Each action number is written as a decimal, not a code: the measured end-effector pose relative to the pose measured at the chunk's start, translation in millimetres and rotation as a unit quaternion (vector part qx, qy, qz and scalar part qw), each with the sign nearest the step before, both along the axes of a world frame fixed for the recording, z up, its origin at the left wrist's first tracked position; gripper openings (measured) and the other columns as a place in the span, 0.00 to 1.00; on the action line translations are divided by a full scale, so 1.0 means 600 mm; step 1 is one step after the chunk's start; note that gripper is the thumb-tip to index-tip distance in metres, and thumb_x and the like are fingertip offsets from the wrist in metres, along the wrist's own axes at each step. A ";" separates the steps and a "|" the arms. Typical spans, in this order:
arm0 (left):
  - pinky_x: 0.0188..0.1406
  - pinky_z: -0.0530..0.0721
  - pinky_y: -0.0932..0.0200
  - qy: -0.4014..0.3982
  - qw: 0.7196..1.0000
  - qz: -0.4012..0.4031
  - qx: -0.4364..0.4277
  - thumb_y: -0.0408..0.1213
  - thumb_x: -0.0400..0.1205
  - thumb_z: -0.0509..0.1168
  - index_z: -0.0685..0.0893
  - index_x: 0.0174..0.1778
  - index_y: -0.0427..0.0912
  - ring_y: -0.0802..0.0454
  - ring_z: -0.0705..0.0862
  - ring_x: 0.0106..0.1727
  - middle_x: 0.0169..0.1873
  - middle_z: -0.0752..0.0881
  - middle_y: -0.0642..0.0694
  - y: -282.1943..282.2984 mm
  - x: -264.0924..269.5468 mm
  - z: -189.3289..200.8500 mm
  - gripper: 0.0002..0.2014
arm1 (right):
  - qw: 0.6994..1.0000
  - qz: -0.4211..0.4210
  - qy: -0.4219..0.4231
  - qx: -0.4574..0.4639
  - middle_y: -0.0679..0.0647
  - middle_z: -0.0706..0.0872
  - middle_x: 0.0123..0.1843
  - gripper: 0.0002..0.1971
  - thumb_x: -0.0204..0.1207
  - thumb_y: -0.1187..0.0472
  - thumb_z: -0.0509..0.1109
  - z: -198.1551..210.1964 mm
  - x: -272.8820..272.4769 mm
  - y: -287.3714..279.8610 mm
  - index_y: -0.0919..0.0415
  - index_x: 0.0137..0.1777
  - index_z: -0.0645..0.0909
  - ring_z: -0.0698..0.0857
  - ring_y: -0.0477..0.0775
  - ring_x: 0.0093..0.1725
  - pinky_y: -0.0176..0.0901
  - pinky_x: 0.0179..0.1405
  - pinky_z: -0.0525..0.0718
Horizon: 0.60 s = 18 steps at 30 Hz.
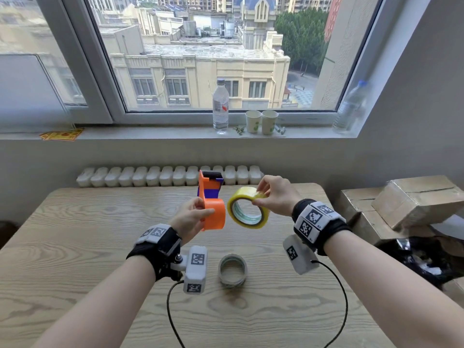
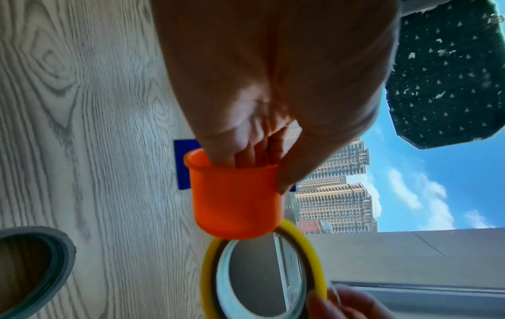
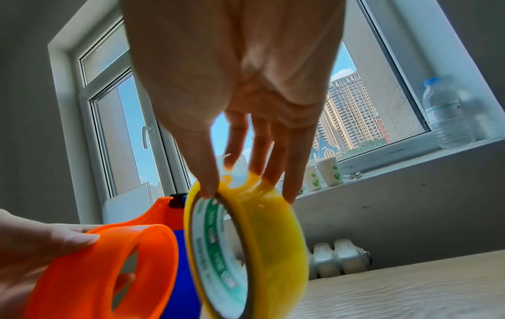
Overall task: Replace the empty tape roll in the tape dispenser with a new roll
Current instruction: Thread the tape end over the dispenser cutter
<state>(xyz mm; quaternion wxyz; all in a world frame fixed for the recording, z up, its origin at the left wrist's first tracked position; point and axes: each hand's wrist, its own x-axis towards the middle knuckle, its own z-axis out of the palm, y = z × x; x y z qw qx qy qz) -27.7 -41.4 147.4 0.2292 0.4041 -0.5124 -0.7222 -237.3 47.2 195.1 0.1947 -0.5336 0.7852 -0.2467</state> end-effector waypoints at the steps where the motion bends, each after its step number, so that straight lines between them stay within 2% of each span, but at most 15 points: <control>1: 0.53 0.79 0.45 0.013 1.000 -0.007 0.005 0.22 0.77 0.63 0.73 0.41 0.38 0.38 0.78 0.52 0.53 0.75 0.32 0.003 -0.002 -0.001 0.08 | 1.000 -0.021 0.007 -0.010 0.55 0.87 0.47 0.14 0.64 0.55 0.81 -0.001 0.003 -0.001 0.54 0.44 0.79 0.86 0.54 0.48 0.49 0.49 0.86; 4: 0.52 0.82 0.47 0.046 0.999 -0.025 0.015 0.19 0.77 0.62 0.72 0.39 0.38 0.39 0.80 0.54 0.53 0.76 0.33 0.013 -0.012 0.001 0.10 | 0.997 -0.063 0.011 -0.035 0.55 0.88 0.48 0.14 0.64 0.52 0.79 -0.001 0.016 -0.005 0.52 0.43 0.77 0.86 0.55 0.48 0.53 0.50 0.86; 10: 0.52 0.82 0.47 0.057 0.998 -0.019 0.018 0.16 0.75 0.63 0.71 0.37 0.39 0.35 0.79 0.57 0.52 0.78 0.31 0.023 -0.030 0.007 0.13 | 0.994 -0.076 0.033 -0.068 0.55 0.88 0.48 0.13 0.66 0.52 0.77 0.002 0.041 -0.005 0.52 0.44 0.77 0.86 0.56 0.47 0.50 0.46 0.86; 15: 0.44 0.79 0.53 0.058 0.998 -0.017 0.004 0.13 0.71 0.65 0.74 0.41 0.39 0.40 0.82 0.49 0.46 0.81 0.38 0.030 -0.038 0.012 0.16 | 0.994 -0.072 0.047 -0.074 0.54 0.87 0.50 0.13 0.67 0.51 0.75 0.007 0.060 -0.002 0.54 0.48 0.78 0.85 0.57 0.49 0.48 0.45 0.83; 18: 0.47 0.80 0.52 0.050 0.999 -0.008 -0.003 0.13 0.70 0.66 0.75 0.43 0.39 0.39 0.82 0.52 0.47 0.81 0.37 0.033 -0.041 0.014 0.17 | 0.993 -0.073 0.048 -0.076 0.54 0.87 0.51 0.14 0.67 0.51 0.74 0.008 0.065 0.000 0.54 0.49 0.78 0.85 0.57 0.50 0.50 0.47 0.84</control>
